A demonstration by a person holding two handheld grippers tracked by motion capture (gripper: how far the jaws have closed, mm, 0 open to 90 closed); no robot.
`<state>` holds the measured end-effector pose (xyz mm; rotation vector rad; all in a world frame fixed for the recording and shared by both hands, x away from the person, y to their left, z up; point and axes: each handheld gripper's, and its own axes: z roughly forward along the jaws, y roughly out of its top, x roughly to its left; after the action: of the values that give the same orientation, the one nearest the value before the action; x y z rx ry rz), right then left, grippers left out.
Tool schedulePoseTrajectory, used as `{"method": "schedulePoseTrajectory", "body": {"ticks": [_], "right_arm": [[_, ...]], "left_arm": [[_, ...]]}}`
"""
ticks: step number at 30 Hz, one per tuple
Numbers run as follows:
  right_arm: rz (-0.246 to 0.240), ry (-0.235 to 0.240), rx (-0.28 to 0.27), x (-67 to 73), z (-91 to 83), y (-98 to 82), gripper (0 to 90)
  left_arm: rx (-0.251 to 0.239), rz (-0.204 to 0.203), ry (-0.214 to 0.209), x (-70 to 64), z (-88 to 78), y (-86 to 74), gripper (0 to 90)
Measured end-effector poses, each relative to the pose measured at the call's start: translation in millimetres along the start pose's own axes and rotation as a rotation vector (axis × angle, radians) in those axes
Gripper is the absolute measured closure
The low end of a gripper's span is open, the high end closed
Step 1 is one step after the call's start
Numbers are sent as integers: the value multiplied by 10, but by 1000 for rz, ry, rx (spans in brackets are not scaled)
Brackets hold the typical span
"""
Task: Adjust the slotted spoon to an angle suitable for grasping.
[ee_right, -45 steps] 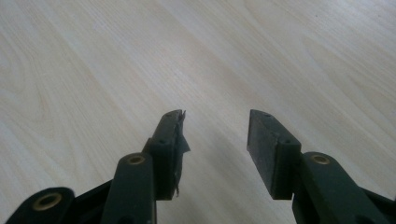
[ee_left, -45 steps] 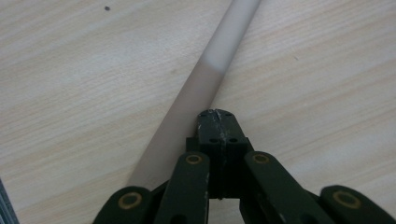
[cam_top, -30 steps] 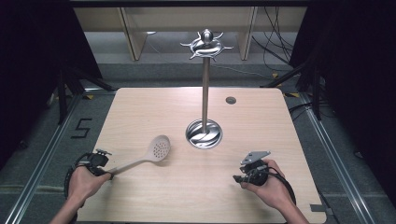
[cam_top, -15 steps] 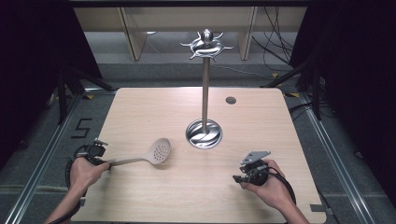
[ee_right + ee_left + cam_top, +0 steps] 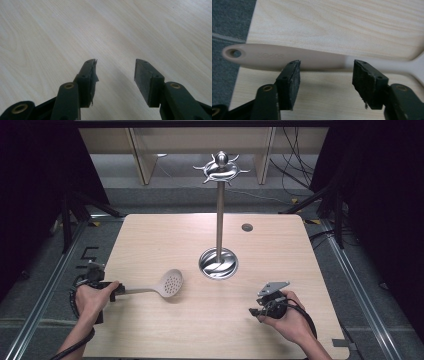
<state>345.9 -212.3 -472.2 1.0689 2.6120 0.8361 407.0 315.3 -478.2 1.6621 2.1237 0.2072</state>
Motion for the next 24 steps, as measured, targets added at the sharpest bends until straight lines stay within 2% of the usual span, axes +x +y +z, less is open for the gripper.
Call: {"method": "schedulePoseTrajectory", "body": {"ticks": [2,7,9,11,13,16,20,21,24], "right_arm": [[-11,-5,-4,-2,9,-2,523],[-6,1,-2,-2,7,-6,519],[8,8,0,1,8,-9,518],[-9,3,-1,-10,15,-12,516],[1,14,5,-1,10,-6,515],[-13,8,3,-7,29,-6,514],[6,21,-3,3,42,-6,510],[8,22,0,5,44,-6,510],[6,22,19,2,49,-5,508]], "left_arm": [[31,9,9,-3,-11,49,341],[25,-67,0,-20,3,88,287],[4,-86,30,17,22,86,267],[11,-112,30,43,14,80,260],[10,-96,63,45,29,61,247],[8,-103,64,33,37,55,218],[1,-139,60,41,40,72,210],[-13,-155,68,37,51,70,208],[7,-167,98,4,46,71,194]]}}
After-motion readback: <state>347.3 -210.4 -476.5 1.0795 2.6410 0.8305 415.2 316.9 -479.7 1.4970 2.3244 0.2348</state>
